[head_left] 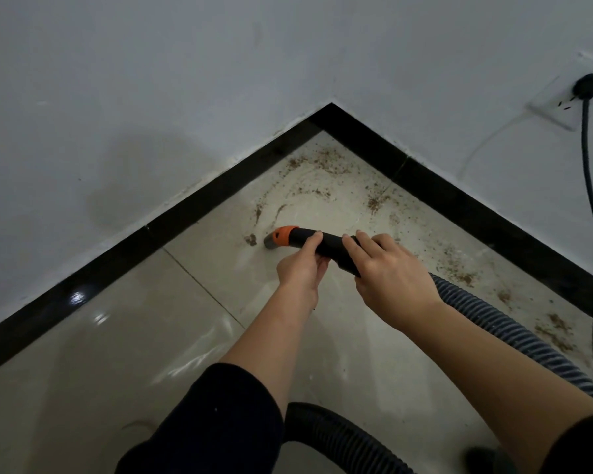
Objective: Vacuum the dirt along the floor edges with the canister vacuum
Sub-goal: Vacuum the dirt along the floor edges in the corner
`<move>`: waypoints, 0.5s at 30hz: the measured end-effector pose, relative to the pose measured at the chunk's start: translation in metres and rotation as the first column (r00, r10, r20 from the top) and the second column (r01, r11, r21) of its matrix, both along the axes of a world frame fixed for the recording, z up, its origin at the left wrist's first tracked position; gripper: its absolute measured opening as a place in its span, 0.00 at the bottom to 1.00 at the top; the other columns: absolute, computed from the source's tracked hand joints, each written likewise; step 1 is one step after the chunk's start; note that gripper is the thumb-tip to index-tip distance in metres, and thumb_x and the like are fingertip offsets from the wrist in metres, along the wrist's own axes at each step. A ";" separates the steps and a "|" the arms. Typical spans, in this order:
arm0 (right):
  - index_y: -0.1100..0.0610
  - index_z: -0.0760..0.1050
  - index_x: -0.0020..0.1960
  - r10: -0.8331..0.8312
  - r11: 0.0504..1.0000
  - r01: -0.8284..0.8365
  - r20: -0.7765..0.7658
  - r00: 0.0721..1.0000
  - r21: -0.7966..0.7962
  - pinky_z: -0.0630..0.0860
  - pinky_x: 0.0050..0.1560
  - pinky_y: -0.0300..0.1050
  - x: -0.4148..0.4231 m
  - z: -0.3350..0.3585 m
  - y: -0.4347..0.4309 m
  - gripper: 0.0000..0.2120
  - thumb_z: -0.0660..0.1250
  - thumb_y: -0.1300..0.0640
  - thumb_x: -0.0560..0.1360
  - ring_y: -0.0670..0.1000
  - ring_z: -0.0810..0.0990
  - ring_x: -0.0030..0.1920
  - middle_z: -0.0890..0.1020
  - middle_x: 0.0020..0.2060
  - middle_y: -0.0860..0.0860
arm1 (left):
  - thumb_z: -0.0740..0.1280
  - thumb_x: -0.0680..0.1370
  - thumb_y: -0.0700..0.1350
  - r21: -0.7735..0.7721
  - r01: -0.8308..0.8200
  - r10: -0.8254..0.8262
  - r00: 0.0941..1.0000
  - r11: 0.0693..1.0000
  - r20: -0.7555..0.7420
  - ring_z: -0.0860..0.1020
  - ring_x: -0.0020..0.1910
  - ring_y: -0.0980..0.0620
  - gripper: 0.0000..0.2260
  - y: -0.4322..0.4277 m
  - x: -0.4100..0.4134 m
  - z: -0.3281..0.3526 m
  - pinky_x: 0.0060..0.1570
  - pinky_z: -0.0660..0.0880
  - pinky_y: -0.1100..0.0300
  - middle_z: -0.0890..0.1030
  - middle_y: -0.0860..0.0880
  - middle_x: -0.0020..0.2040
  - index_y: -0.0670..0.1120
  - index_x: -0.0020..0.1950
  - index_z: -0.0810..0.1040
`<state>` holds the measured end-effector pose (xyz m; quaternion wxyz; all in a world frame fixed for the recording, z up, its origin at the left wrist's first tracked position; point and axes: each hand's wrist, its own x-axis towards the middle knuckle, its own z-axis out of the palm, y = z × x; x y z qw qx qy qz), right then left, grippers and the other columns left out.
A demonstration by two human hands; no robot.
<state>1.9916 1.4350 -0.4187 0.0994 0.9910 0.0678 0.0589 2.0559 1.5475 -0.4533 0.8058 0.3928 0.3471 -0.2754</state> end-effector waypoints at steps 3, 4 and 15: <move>0.65 0.76 0.62 0.001 1.000 -0.001 0.002 1.000 -0.007 0.80 0.39 0.51 0.000 0.001 -0.003 0.32 0.78 0.64 0.59 0.60 0.80 0.42 0.81 0.52 0.60 | 0.71 0.77 0.41 -0.004 0.006 -0.006 1.000 1.000 0.002 0.81 0.41 0.53 0.14 -0.004 0.000 0.000 0.48 0.78 0.64 0.82 0.38 0.54 0.35 0.58 0.76; 0.65 0.76 0.62 -0.002 1.000 0.002 0.002 1.000 -0.013 0.79 0.39 0.50 0.000 0.001 -0.005 0.32 0.79 0.64 0.59 0.60 0.80 0.42 0.82 0.52 0.60 | 0.71 0.77 0.41 -0.007 0.007 -0.007 1.000 1.000 0.002 0.81 0.41 0.54 0.13 -0.006 0.000 0.000 0.48 0.78 0.64 0.82 0.38 0.54 0.35 0.58 0.77; 0.64 0.76 0.63 -0.038 0.999 0.038 -0.009 0.999 -0.039 0.80 0.39 0.50 -0.009 0.005 -0.024 0.31 0.78 0.63 0.61 0.58 0.80 0.43 0.81 0.52 0.58 | 0.72 0.76 0.41 -0.032 0.051 -0.052 0.999 0.998 -0.010 0.82 0.40 0.54 0.10 -0.028 -0.005 -0.002 0.43 0.78 0.65 0.83 0.41 0.48 0.37 0.53 0.77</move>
